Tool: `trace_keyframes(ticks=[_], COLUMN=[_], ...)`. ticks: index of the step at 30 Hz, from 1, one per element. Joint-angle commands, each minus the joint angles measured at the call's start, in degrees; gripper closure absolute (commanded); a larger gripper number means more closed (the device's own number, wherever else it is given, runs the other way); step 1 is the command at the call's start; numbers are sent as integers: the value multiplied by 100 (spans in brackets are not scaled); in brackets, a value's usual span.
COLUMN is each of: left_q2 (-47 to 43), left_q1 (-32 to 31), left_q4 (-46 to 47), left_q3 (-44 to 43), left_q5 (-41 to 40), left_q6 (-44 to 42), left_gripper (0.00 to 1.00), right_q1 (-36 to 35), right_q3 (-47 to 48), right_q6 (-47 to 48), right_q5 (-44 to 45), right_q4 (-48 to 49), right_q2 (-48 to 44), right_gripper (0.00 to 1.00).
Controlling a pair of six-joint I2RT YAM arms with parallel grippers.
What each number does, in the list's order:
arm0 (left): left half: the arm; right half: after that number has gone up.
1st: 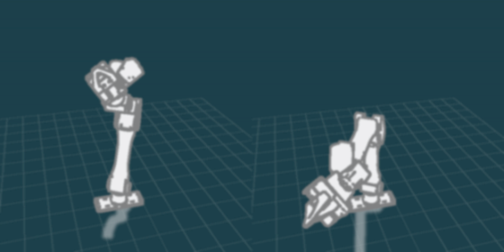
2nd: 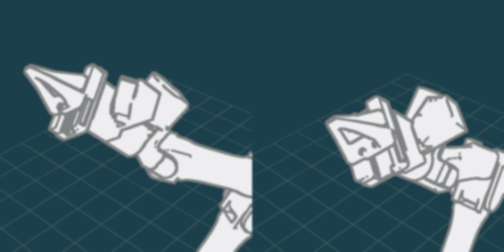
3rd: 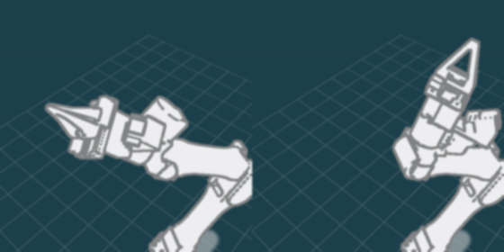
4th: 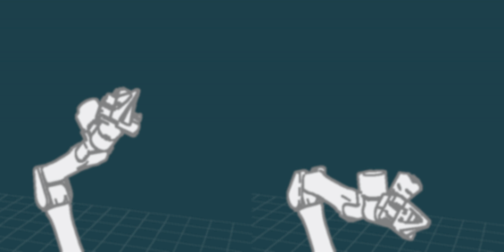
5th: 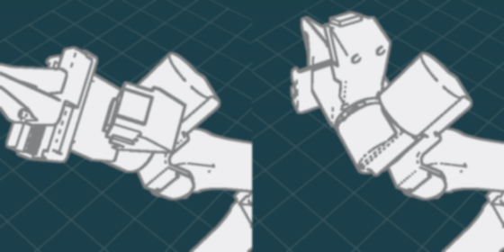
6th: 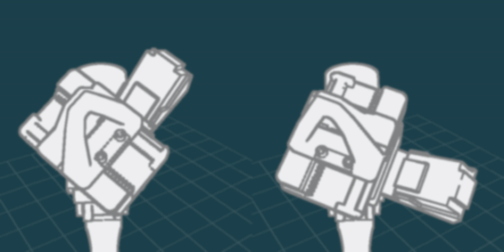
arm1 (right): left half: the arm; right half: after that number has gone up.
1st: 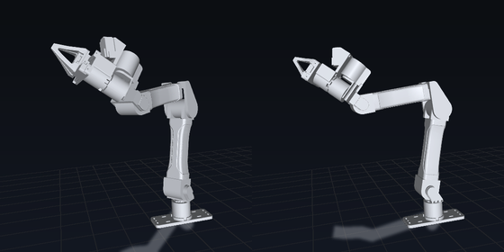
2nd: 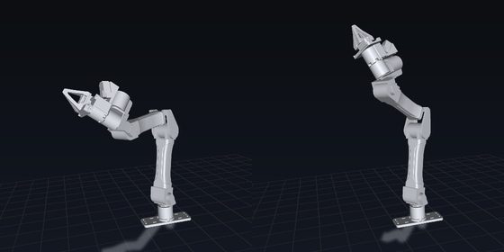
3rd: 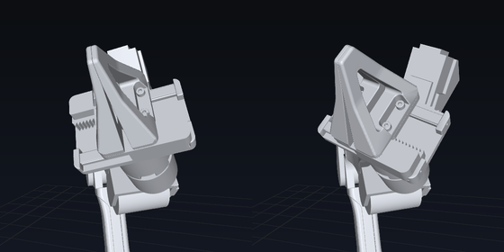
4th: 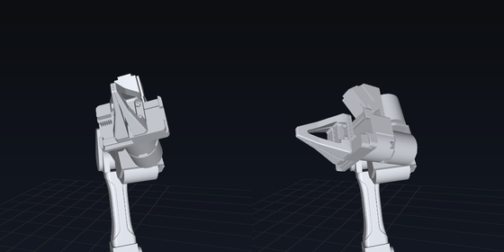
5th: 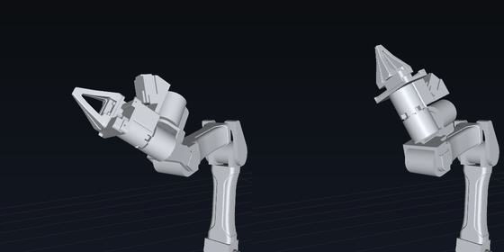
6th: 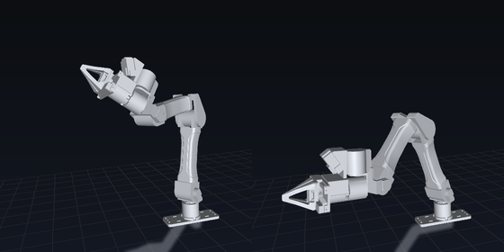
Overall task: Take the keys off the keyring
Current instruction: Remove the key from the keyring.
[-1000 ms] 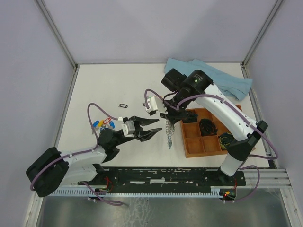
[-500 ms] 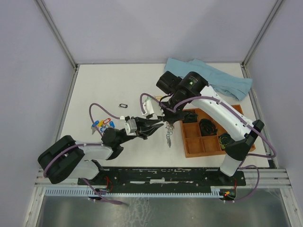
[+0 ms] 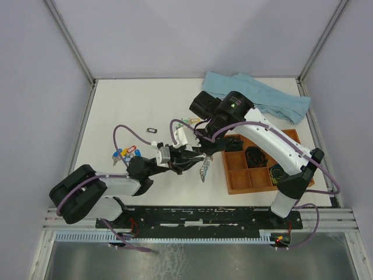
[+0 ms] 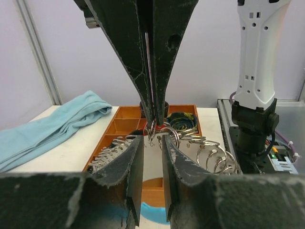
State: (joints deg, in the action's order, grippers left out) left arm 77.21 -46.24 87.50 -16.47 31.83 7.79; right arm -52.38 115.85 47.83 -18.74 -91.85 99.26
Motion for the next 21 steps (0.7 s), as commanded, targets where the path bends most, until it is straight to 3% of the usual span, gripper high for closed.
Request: trace_keyframes(ticks=[1, 21], left_q2=[153, 266], left_q1=[11, 16], left_q4=[937, 1163], left_q3=[-198, -200], left_q5=[214, 151], left_q6=[307, 520], left_gripper=[72, 75], right_q1=[-51, -135], right_q3=[122, 122], right_q6=[-30, -37], right_q5=[-30, -103], right_q4=[-436, -465], right_q2=[-238, -99], right_gripper=[99, 99])
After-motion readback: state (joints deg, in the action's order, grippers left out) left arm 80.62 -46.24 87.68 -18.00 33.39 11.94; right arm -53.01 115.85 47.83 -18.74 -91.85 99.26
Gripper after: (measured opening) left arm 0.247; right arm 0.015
